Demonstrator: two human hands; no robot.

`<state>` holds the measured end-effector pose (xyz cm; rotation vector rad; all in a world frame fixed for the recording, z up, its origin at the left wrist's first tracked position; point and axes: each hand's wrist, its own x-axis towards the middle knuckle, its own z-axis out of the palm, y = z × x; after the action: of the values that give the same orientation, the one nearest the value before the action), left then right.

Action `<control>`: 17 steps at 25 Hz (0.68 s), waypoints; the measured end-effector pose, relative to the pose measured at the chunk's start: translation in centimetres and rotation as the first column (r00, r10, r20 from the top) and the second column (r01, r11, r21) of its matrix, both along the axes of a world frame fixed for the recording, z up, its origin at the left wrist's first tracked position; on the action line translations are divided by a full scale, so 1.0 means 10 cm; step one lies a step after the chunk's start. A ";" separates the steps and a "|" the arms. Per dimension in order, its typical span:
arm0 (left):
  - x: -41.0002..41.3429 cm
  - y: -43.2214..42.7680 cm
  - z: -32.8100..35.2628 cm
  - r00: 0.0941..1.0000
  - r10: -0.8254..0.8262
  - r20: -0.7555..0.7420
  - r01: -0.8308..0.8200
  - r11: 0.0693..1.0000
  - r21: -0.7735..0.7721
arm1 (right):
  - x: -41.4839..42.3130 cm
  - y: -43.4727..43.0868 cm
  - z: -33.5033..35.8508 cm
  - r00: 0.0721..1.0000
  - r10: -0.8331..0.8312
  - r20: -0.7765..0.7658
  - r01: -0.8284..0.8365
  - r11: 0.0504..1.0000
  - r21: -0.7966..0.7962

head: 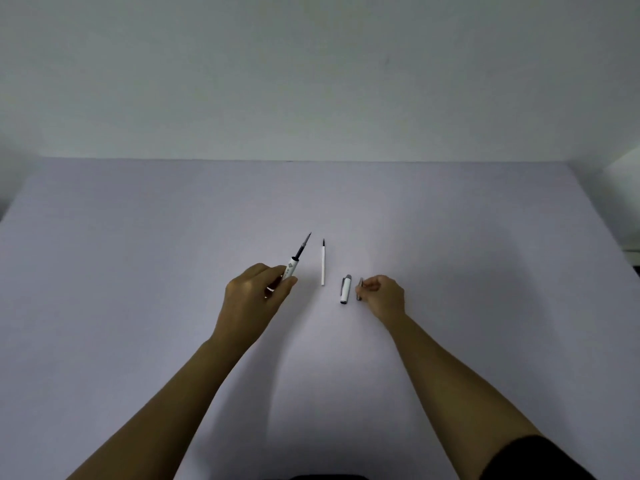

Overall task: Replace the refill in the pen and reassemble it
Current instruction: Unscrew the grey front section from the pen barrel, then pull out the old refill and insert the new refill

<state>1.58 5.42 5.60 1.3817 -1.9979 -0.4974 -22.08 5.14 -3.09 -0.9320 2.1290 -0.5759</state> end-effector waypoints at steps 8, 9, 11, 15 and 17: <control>0.05 0.00 0.09 1.000 0.009 -0.004 -0.009 1.000 -0.009 | 0.02 0.01 0.05 0.996 0.010 0.092 -0.004 0.998 -0.066; 0.05 0.01 0.09 1.000 0.008 -0.007 -0.008 1.000 -0.008 | 0.01 0.02 0.04 0.996 0.017 0.088 -0.011 0.998 -0.063; 0.04 0.01 0.09 1.000 0.008 -0.006 -0.008 1.000 -0.002 | -0.01 0.04 0.03 0.996 0.027 0.090 -0.023 0.999 -0.049; 0.03 0.01 0.07 1.000 0.004 -0.005 -0.004 1.000 0.003 | -0.02 0.06 0.08 0.998 0.000 0.068 0.004 0.999 -0.054; 0.02 -0.01 0.07 1.000 0.003 -0.006 -0.003 1.000 0.006 | 0.01 0.00 0.22 0.999 -0.034 0.020 0.037 0.991 -0.126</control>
<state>1.81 5.31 6.27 1.3853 -1.9910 -0.5058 -21.97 5.13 -0.92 -0.9553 2.1164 -0.7417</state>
